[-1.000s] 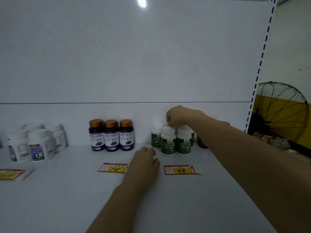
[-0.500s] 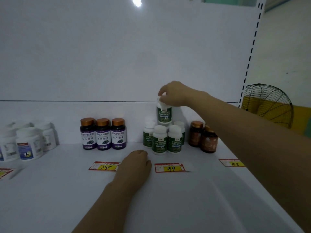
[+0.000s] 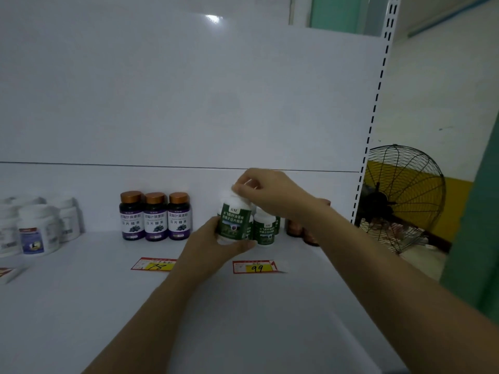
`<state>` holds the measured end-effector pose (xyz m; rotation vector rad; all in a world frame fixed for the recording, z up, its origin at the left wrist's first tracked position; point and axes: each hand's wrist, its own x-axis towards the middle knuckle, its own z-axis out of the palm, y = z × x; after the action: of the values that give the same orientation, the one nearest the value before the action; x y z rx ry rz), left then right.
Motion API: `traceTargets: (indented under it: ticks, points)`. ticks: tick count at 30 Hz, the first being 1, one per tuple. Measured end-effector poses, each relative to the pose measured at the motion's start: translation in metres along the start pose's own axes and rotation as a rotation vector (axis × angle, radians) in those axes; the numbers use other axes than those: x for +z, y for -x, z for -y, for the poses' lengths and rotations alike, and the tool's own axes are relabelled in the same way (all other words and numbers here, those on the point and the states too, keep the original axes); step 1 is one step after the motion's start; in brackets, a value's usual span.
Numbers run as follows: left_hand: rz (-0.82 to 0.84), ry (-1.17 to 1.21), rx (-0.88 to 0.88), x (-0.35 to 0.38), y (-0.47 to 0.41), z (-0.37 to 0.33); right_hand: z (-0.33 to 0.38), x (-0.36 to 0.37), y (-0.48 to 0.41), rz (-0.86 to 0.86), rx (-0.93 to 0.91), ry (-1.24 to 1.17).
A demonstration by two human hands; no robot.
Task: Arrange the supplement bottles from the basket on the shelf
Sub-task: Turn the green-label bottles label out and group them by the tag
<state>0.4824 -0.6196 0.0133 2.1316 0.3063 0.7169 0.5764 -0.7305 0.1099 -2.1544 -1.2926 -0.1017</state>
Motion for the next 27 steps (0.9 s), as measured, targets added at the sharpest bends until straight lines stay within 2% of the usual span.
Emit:
traceTargets:
  ticks: [4,9,21,27]
  points:
    - [0.037,-0.039,-0.026,0.001,0.0,0.001,-0.026,0.026,0.006,-0.094,0.05,-0.164]
    - [0.072,-0.093,-0.073,0.004,0.003,0.002,-0.053,0.05,0.012,-0.101,0.072,-0.399]
    - [0.059,-0.079,-0.062,0.005,0.003,0.004,-0.054,0.055,0.007,-0.11,0.052,-0.553]
    - [0.161,0.113,-0.033,0.003,0.001,0.0,-0.051,0.044,0.01,-0.129,0.01,-0.628]
